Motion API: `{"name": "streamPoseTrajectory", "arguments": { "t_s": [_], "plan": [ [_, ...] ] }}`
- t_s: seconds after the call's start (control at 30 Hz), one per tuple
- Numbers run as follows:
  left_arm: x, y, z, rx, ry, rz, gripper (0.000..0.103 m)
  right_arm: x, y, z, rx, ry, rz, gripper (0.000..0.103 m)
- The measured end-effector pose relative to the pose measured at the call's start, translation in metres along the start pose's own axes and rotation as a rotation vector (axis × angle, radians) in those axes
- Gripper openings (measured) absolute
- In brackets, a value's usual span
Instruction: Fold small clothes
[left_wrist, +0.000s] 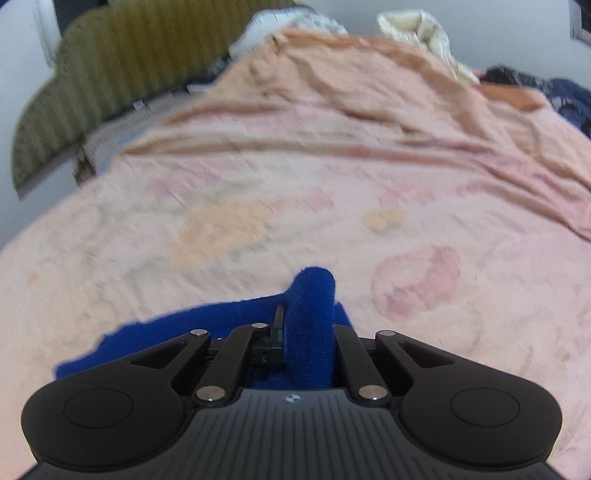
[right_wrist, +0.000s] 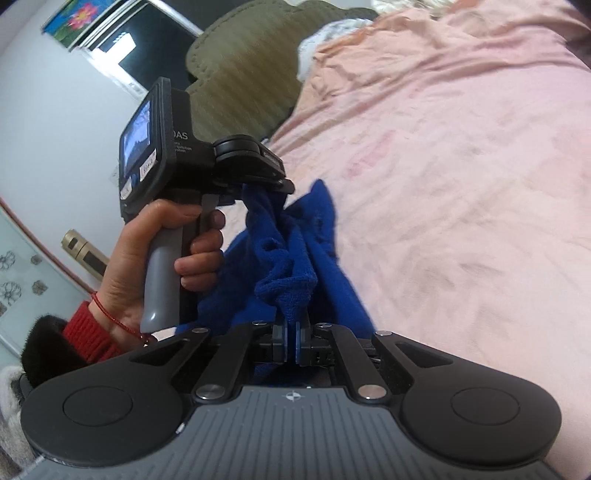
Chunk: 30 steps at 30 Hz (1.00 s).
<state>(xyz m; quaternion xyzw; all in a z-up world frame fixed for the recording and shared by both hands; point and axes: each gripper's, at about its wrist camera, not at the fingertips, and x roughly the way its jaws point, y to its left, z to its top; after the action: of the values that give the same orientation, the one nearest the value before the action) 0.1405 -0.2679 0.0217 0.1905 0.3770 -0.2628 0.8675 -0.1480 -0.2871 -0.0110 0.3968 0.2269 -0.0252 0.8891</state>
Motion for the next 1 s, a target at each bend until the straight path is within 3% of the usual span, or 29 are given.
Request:
{"name": "streamPoseTrajectory", "arguments": {
  "t_s": [0.1, 0.17, 0.2, 0.23, 0.3, 0.4, 0.53, 0.63, 0.83, 1.0],
  "plan": [
    [0.003, 0.007, 0.003, -0.034, 0.002, -0.013, 0.013, 0.007, -0.009, -0.001, 0.034, 0.051, -0.006, 0.006],
    [0.001, 0.016, 0.009, -0.068, 0.019, -0.057, 0.027, 0.008, -0.010, -0.001, 0.046, 0.064, -0.010, 0.018],
    [-0.003, 0.021, 0.012, -0.087, 0.018, -0.068, 0.043, 0.008, -0.011, -0.001, 0.050, 0.067, -0.011, 0.019],
    [-0.008, 0.027, 0.016, -0.110, 0.000, -0.065, 0.067, 0.009, -0.012, 0.000, 0.056, 0.070, -0.009, 0.020],
    [-0.025, 0.041, 0.022, -0.154, -0.079, -0.030, 0.092, 0.010, -0.013, 0.002, 0.076, 0.068, -0.003, 0.026],
    [-0.048, 0.062, 0.026, -0.196, -0.148, 0.007, 0.093, 0.011, -0.017, 0.003, 0.127, 0.060, 0.032, 0.039],
    [-0.071, 0.090, 0.003, -0.230, -0.146, 0.065, 0.093, 0.011, -0.025, 0.003, 0.188, 0.052, 0.047, 0.035],
    [-0.090, 0.104, -0.039, -0.230, -0.140, 0.104, 0.093, 0.012, -0.030, 0.003, 0.212, 0.051, 0.033, 0.026],
    [-0.135, 0.112, -0.141, -0.192, -0.129, 0.144, 0.093, 0.019, -0.037, 0.008, 0.245, 0.062, 0.052, 0.026],
    [-0.169, 0.108, -0.204, -0.188, -0.131, 0.108, 0.093, 0.027, -0.033, 0.014, 0.227, 0.081, 0.047, 0.029]
  ]
}}
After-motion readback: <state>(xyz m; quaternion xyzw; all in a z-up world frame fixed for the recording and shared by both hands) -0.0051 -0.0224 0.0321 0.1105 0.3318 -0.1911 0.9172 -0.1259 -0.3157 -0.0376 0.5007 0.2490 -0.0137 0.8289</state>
